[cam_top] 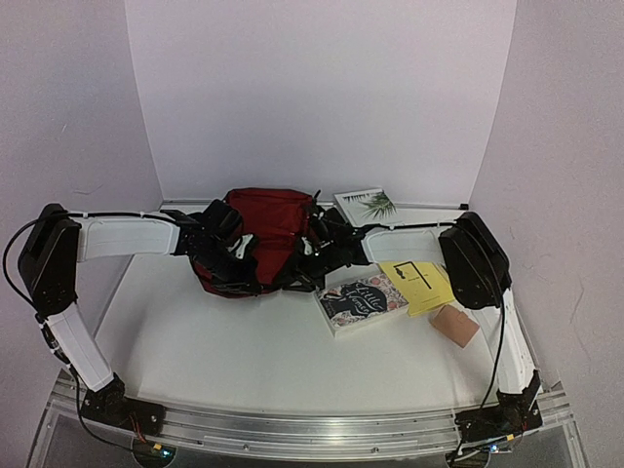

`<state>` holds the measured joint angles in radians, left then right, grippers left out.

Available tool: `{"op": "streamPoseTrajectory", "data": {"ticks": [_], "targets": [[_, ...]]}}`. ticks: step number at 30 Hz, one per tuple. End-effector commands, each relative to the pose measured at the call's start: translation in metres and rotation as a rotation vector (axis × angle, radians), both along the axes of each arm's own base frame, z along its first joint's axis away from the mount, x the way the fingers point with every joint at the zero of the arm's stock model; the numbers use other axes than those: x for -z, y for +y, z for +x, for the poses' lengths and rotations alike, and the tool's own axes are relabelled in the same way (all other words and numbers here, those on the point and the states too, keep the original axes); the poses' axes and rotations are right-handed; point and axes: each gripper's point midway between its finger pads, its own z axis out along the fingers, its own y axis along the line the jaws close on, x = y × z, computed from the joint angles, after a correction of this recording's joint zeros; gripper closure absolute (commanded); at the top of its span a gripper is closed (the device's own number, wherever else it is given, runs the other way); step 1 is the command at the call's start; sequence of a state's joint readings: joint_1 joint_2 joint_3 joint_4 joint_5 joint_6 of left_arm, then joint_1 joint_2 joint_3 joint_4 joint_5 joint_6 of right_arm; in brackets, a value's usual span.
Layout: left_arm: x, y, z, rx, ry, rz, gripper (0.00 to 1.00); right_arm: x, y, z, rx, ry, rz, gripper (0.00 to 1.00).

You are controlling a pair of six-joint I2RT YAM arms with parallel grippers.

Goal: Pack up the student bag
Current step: Unzip the student bag at the center of the board.

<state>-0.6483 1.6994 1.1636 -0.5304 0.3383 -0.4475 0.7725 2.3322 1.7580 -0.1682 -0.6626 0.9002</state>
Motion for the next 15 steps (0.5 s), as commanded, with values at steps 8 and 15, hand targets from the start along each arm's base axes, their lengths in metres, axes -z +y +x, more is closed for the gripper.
{"op": "streamPoseTrajectory", "data": {"ticks": [8,15], "targets": [[-0.012,0.029,-0.007,-0.086,-0.044,0.071,1.0,-0.009,-0.061,0.062,0.15,-0.101,-0.063,1.0],[-0.013,0.072,-0.014,-0.219,-0.028,0.139,1.0,-0.006,-0.102,0.085,0.143,-0.186,-0.184,1.0]]}}
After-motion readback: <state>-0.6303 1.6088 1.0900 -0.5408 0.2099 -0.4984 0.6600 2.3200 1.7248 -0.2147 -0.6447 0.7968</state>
